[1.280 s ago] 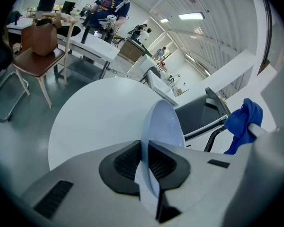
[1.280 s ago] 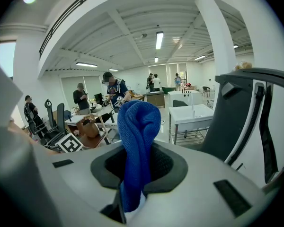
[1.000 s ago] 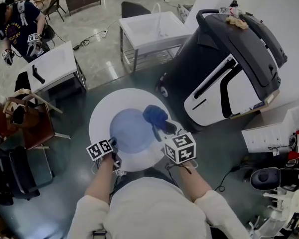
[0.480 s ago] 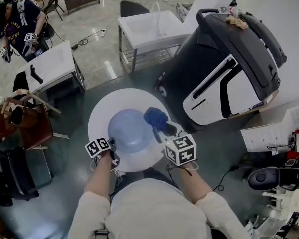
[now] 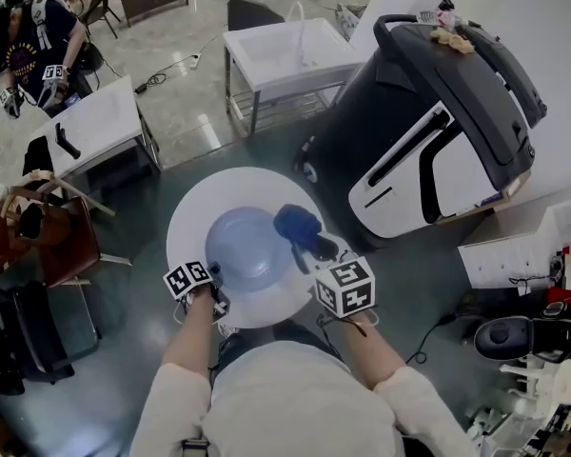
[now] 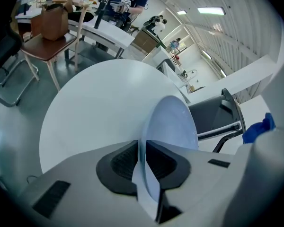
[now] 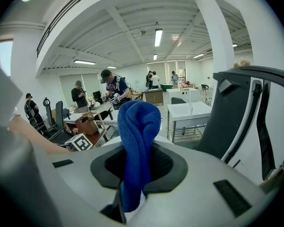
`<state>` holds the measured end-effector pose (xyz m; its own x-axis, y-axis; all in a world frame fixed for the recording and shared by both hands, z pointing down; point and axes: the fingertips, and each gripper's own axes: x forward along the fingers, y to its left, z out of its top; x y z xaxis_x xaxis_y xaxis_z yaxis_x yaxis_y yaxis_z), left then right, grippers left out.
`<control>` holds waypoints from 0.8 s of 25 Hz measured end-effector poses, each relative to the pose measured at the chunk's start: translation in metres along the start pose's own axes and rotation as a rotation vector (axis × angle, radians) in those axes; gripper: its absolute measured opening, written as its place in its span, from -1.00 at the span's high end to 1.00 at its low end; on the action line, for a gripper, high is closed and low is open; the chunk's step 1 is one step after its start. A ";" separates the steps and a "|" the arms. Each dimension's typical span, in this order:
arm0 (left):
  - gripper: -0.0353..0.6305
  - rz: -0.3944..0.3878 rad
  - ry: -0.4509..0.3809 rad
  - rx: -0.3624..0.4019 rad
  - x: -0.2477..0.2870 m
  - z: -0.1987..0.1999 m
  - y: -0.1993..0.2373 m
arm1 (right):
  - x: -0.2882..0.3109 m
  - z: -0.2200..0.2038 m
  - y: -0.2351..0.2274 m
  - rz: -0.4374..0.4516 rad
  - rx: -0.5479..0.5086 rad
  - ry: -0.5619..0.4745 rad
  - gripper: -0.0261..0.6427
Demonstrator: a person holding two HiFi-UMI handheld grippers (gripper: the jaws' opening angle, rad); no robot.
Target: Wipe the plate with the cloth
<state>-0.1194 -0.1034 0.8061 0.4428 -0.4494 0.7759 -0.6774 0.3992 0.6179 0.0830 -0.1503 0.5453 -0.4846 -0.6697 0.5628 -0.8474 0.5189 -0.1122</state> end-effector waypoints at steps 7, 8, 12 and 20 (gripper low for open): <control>0.44 -0.074 -0.014 -0.064 0.001 -0.002 -0.009 | 0.003 0.001 0.001 0.013 0.007 -0.005 0.65; 0.42 -0.081 -0.014 -0.073 0.001 -0.002 -0.011 | 0.003 0.001 0.002 0.015 0.007 -0.005 0.65; 0.42 -0.087 -0.017 -0.081 -0.003 0.000 -0.011 | 0.005 0.004 0.005 0.022 0.007 -0.011 0.65; 0.42 -0.095 -0.119 0.009 -0.053 0.016 -0.012 | 0.002 0.014 0.013 0.047 0.015 -0.044 0.65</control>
<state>-0.1445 -0.0973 0.7559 0.4333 -0.5765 0.6928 -0.6408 0.3435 0.6866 0.0680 -0.1520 0.5336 -0.5330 -0.6677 0.5198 -0.8264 0.5426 -0.1505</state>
